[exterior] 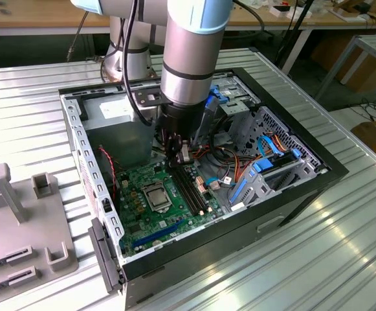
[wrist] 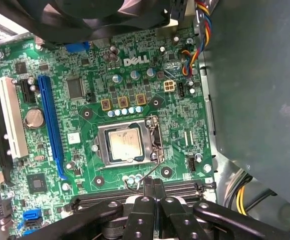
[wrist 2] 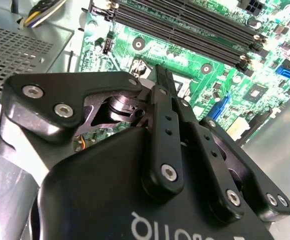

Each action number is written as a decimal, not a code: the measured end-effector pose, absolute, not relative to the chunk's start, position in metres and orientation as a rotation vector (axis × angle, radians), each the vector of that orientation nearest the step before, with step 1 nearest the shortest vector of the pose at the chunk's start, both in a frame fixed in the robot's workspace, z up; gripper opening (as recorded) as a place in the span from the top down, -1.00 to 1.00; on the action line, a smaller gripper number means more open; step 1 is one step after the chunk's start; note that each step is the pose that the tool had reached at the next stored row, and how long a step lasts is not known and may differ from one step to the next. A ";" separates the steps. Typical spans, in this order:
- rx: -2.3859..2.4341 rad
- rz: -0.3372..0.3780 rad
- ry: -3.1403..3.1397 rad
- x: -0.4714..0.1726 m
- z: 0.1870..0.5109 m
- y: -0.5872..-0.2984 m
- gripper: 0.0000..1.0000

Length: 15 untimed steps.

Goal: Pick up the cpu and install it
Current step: 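Install the first cpu locking lever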

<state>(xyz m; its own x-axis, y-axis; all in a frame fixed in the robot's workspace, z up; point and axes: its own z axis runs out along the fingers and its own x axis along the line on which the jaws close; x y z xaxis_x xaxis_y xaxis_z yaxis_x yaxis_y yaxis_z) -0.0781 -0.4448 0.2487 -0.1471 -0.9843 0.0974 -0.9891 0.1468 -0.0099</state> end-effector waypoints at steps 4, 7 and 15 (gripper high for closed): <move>2.030 0.102 -2.320 -0.079 0.248 -0.445 0.79; 2.051 0.091 -2.317 -0.082 0.248 -0.446 0.79; 2.108 0.097 -2.269 -0.085 0.248 -0.451 0.79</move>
